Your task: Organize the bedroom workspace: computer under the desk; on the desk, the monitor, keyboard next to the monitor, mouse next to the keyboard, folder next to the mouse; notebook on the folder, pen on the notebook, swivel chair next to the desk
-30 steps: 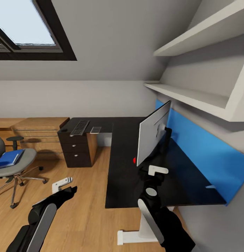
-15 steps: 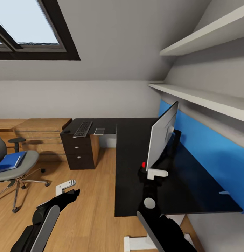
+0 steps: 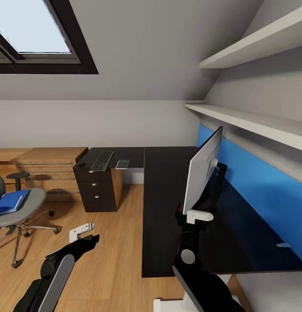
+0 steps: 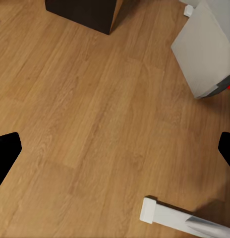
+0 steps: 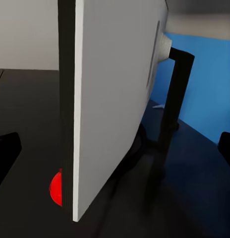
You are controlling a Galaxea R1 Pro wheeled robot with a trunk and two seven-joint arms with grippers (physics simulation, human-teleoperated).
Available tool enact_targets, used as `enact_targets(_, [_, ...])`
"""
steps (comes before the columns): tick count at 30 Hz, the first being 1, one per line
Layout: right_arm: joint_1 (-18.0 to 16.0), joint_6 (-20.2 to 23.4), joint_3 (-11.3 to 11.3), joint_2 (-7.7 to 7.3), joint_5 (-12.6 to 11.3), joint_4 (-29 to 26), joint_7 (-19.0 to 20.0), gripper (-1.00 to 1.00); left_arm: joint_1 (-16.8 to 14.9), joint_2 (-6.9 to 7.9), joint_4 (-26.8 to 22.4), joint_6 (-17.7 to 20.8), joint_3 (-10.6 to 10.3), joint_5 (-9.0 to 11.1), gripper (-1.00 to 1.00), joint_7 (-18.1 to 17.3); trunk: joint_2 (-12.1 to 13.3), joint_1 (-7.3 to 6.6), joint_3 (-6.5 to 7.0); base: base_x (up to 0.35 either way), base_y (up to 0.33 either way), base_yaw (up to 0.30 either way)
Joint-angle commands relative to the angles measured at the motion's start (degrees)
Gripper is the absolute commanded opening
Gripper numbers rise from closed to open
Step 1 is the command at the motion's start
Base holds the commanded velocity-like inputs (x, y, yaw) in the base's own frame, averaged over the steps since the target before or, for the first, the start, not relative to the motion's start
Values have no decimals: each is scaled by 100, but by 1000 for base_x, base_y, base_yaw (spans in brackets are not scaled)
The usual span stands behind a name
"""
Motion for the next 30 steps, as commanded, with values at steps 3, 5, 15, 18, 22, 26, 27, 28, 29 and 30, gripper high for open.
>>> enact_targets(3, [-6, 35, 6, -15, -15, -6, -43, 100, -5, 6, -6, 6, -14, 60, 100, 62, -5, 1, -7, 71, 0, 0])
enact_targets(5, [-6, 31, 2, -18, -17, -6, -45, 100, -5, 6, -6, 4, -15, 60, 100, 61, -5, 1, -7, 172, 0, 0])
enact_targets(15, [-6, 24, -9, -23, -19, -4, -48, 100, -5, 6, -6, 10, -18, 61, 100, 59, -5, 1, -7, 144, 0, 0])
enact_targets(18, [-6, 28, -9, -23, -19, -3, -48, 100, -5, 6, -6, -4, -15, 55, 100, 69, -5, 1, -7, 193, 7, 0])
enact_targets(22, [-6, 48, -76, -23, -25, 0, -42, 100, -5, 6, -6, -2, -10, 59, 100, 71, -5, 1, -7, 104, 2, 0])
enact_targets(26, [-6, 55, -215, -23, -31, 1, -34, 100, -5, 6, -6, -1, -9, 60, 100, 72, -5, 1, -7, 17, 0, 0])
enact_targets(27, [-6, 57, -255, -23, -33, 0, -33, 100, -5, 6, -6, 0, -9, 60, 100, 72, -5, 1, -7, 7, 0, 0])
enact_targets(28, [-6, 57, -269, -23, -34, 1, -32, 100, -5, 6, -6, 0, -9, 60, 100, 72, -5, 1, -7, 6, 0, 0])
enact_targets(29, [-6, 57, -282, -23, -34, 1, -32, 100, -5, 6, -6, 0, -9, 60, 100, 73, -5, 1, -7, 5, 0, 0])
enact_targets(30, [-6, 58, -293, -23, -35, 1, -31, 100, -5, 6, -6, 0, -9, 60, 100, 73, -5, 1, -7, 4, 0, 0])
